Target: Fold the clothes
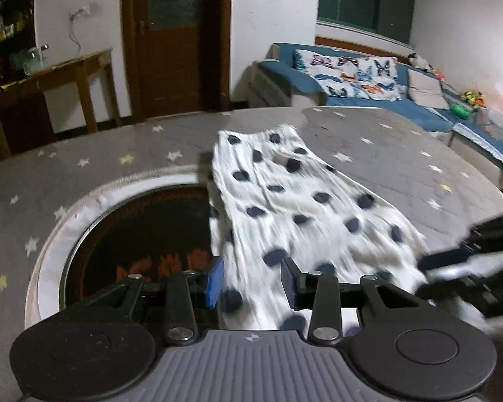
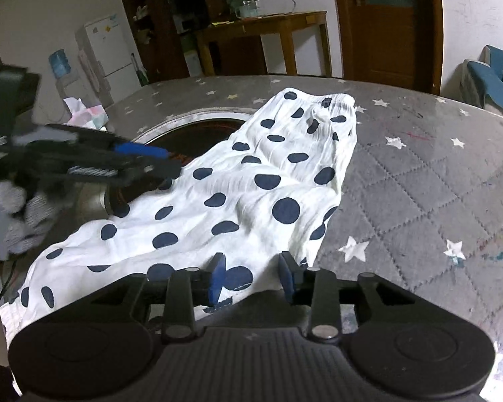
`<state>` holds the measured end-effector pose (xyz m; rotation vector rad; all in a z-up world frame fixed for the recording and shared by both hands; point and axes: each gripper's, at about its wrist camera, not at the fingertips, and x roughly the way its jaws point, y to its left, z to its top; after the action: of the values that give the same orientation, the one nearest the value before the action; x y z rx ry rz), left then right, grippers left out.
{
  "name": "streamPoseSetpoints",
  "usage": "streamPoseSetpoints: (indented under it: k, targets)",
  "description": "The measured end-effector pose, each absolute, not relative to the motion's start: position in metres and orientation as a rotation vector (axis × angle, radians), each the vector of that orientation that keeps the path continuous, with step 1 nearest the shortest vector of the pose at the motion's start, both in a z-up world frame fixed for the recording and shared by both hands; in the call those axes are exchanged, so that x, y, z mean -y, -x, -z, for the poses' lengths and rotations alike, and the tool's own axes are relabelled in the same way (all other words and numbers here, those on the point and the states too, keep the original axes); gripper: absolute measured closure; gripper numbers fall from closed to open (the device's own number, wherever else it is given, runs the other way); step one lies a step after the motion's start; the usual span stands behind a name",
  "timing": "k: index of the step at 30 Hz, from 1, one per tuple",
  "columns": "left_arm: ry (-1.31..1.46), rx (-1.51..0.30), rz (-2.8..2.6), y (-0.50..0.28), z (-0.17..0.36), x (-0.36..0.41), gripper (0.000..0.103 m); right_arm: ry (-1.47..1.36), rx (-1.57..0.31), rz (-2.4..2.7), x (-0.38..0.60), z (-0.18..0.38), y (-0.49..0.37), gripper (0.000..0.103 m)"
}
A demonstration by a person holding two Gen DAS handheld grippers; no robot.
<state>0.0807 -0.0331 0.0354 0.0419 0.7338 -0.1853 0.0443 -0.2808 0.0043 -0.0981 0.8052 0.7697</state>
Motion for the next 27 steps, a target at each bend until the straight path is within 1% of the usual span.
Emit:
streamPoseSetpoints:
  k: [1,3,4,5,6,8,11,14,18,22,27]
  targets:
    - [-0.043,-0.736,0.181,-0.088,-0.034,0.033,0.063,0.101,-0.791,-0.77,0.28,-0.007,-0.043,0.068]
    - [-0.048,-0.738,0.172,-0.1,-0.03,0.033,0.067,0.092,-0.77,-0.776,0.28,-0.011,-0.042,0.066]
    - [-0.047,-0.742,0.173,-0.105,-0.027,0.033,0.071,0.086,-0.766,-0.78,0.279,-0.012,-0.042,0.065]
    - [-0.045,-0.747,0.178,-0.108,-0.025,0.032,0.08,0.082,-0.764,-0.785,0.279,-0.012,-0.043,0.065]
    - [-0.051,-0.751,0.184,-0.11,-0.023,0.033,0.084,0.079,-0.765,-0.787,0.278,-0.012,-0.044,0.064]
    - [-0.073,-0.754,0.19,-0.113,-0.018,0.035,0.097,0.08,-0.779,-0.785,0.277,-0.007,-0.045,0.063]
    - [-0.097,-0.726,0.156,-0.112,-0.017,0.034,0.103,0.075,-0.793,-0.78,0.278,0.0,-0.046,0.062]
    - [-0.091,-0.696,0.105,-0.115,-0.019,0.026,0.103,0.064,-0.793,-0.777,0.281,0.001,-0.045,0.062]
    - [-0.09,-0.729,0.077,-0.123,-0.014,0.017,0.103,0.066,-0.795,-0.772,0.282,-0.001,-0.043,0.062]
    - [-0.035,-0.711,0.113,-0.114,-0.026,0.013,0.102,0.022,-0.774,-0.762,0.291,-0.008,-0.042,0.062]
    - [-0.025,-0.714,0.214,-0.106,-0.037,0.026,0.1,-0.039,-0.788,-0.721,0.31,-0.005,-0.049,0.062]
